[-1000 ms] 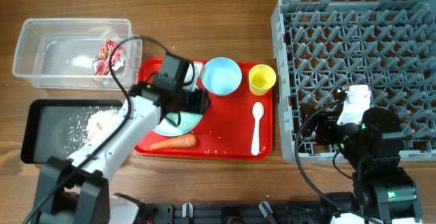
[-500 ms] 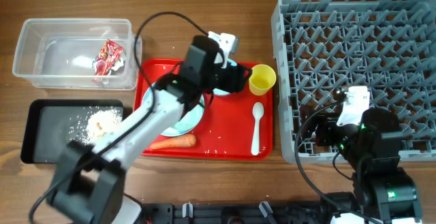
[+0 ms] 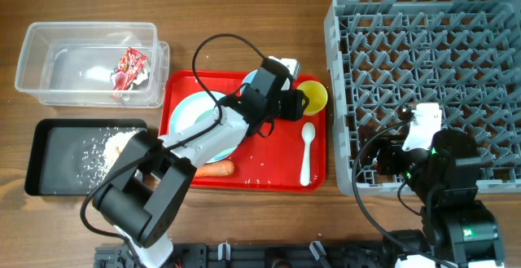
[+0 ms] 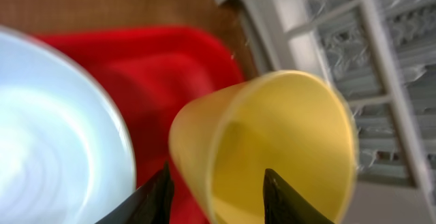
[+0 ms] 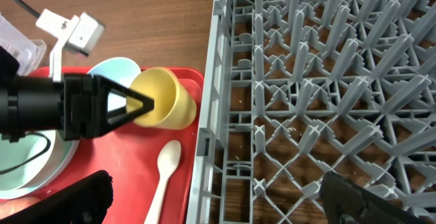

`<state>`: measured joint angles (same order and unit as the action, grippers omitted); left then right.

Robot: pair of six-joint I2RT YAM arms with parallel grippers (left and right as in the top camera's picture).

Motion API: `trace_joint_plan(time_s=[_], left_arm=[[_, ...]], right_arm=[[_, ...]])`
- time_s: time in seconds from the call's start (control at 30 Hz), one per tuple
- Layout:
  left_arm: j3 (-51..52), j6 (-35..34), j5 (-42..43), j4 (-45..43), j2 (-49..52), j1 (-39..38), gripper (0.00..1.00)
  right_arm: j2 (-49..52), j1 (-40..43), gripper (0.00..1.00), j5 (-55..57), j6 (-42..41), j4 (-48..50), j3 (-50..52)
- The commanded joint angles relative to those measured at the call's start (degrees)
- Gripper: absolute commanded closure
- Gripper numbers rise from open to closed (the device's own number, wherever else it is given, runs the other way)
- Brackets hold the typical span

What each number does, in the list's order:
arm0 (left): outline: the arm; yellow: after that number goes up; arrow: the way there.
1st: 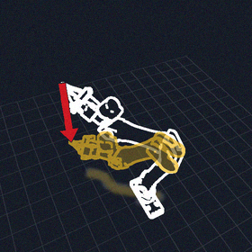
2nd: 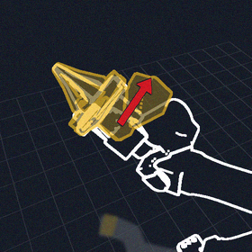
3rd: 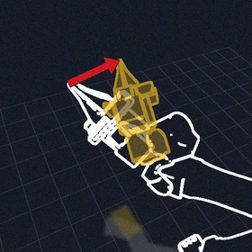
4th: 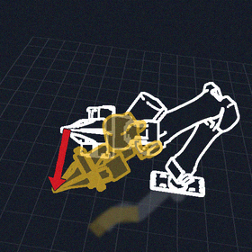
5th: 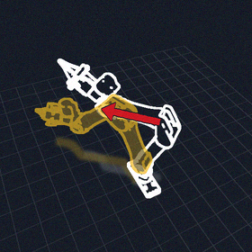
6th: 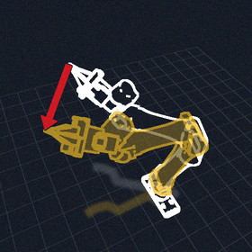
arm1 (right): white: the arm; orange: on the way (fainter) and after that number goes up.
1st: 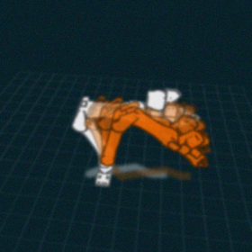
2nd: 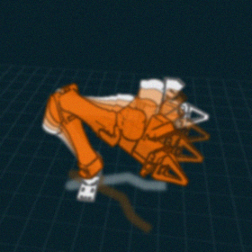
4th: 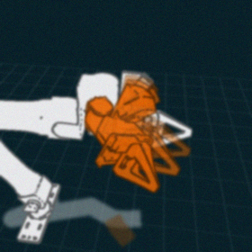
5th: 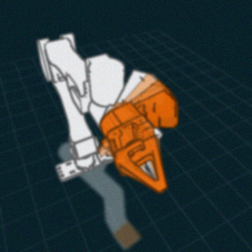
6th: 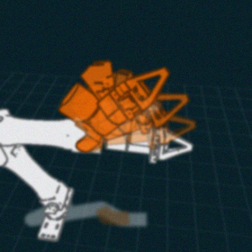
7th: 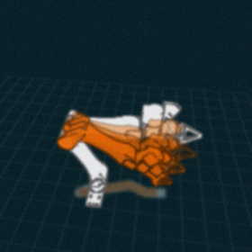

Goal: Sort waste into correct bins and load items into the dishwasher rack
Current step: 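Grasp the yellow cup with the left gripper and lift it, then hand the yellow cup from the left gripper to the right gripper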

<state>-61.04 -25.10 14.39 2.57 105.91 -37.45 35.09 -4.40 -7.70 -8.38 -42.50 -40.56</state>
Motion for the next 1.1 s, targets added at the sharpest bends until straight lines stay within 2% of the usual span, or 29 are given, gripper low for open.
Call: trace_joint_plan(time_s=[0.0, 0.07, 0.17, 0.23, 0.43, 0.57, 0.67, 0.73, 0.83, 0.9, 0.97, 1.07], left_arm=[[-0.37, -1.11, -0.76, 3.93, 0.61, -0.37, 0.58], [-0.37, -1.11, -0.79, 5.46, 0.61, -0.44, 0.63], [-0.37, -1.11, -0.76, 5.44, 0.61, -0.42, 0.86], [-0.37, -1.11, -0.76, 5.42, 0.59, -0.42, 0.96], [-0.37, -1.11, 2.75, 7.93, -2.40, -0.11, 0.96], [-0.37, -1.11, 4.48, 13.33, -9.70, 2.21, 0.96], [-0.37, -1.11, 9.94, 15.19, -16.00, 6.21, 0.96], [-0.37, -1.11, 18.80, 14.60, -18.82, 9.79, 0.96], [-0.37, -1.09, 36.61, 13.31, -19.15, 14.23, 0.96], [-0.37, -1.09, 41.88, 14.01, -18.78, 15.43, 0.96], [-0.35, -1.09, 45.99, 14.69, -18.69, 15.98, 0.96], [-0.35, -1.09, 50.58, 14.45, -18.69, 15.98, 0.96]], right_arm=[[0.22, 0.20, 0.00, -0.87, -0.79, 0.04, -1.33], [0.22, 0.20, 0.00, -0.87, -0.79, 0.04, -1.33], [0.22, 0.20, 0.00, -0.87, -0.81, -0.02, -1.33], [0.22, 0.20, 0.00, -0.87, -0.83, -0.13, -1.33], [0.22, 0.20, 0.00, -0.85, -0.79, -0.17, -1.33], [0.22, 0.20, 0.00, 3.28, -1.51, 0.07, -1.33], [0.74, 0.20, 0.00, 6.49, -4.61, 3.08, -1.33], [2.16, 0.20, 0.00, 2.27, -2.40, 6.21, -1.33], [6.88, 0.20, 0.00, -16.04, 5.31, 10.93, -1.33], [9.90, 0.20, 0.00, -31.76, 10.60, 13.90, -1.33], [13.09, 0.20, 0.00, -44.17, 11.89, 18.73, -1.33], [15.74, 0.20, 0.00, -48.59, 11.78, 23.23, -1.33]])
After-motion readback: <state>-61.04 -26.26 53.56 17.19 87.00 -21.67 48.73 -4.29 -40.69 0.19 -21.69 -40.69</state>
